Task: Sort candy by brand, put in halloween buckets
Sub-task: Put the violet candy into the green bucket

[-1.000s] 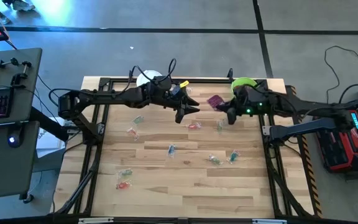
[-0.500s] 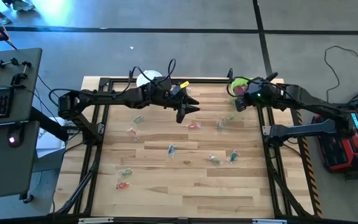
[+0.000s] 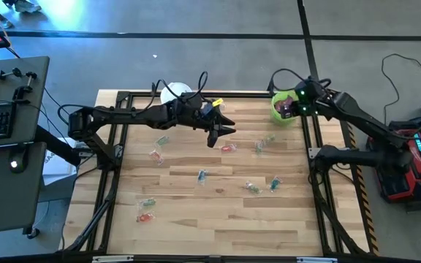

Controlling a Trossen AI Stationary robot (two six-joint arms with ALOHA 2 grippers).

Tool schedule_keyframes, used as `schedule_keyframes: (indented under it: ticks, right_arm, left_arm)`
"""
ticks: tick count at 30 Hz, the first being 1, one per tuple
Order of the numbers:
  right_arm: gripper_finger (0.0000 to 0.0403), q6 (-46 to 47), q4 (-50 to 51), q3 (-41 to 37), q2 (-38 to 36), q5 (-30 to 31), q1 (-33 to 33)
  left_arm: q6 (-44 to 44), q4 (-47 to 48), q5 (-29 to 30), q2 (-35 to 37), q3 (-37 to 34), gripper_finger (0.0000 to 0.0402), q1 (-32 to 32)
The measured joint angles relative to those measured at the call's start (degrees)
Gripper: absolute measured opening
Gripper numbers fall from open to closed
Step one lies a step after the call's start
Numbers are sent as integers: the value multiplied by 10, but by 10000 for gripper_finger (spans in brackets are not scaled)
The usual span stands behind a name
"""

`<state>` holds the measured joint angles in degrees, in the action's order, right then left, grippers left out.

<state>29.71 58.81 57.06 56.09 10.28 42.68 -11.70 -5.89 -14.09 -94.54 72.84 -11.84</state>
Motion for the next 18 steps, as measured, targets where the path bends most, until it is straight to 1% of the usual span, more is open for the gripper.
schedule_keyframes:
  ticks: [3,6,11,14,18]
  right_arm:
    - [7,-22,-17,-7,20,-19,26]
    - [7,-43,-25,-7,44,-25,49]
    - [7,-64,-48,-7,73,-48,86]
    - [7,-77,-55,-7,86,-51,105]
    - [7,-96,-57,-7,98,-66,128]
  left_arm:
    - [0,0,4,0,0,150,2]
    - [8,-1,29,0,0,150,8]
    - [9,-2,44,0,0,150,14]
    - [14,0,59,0,0,150,17]
    - [14,0,61,0,0,150,17]
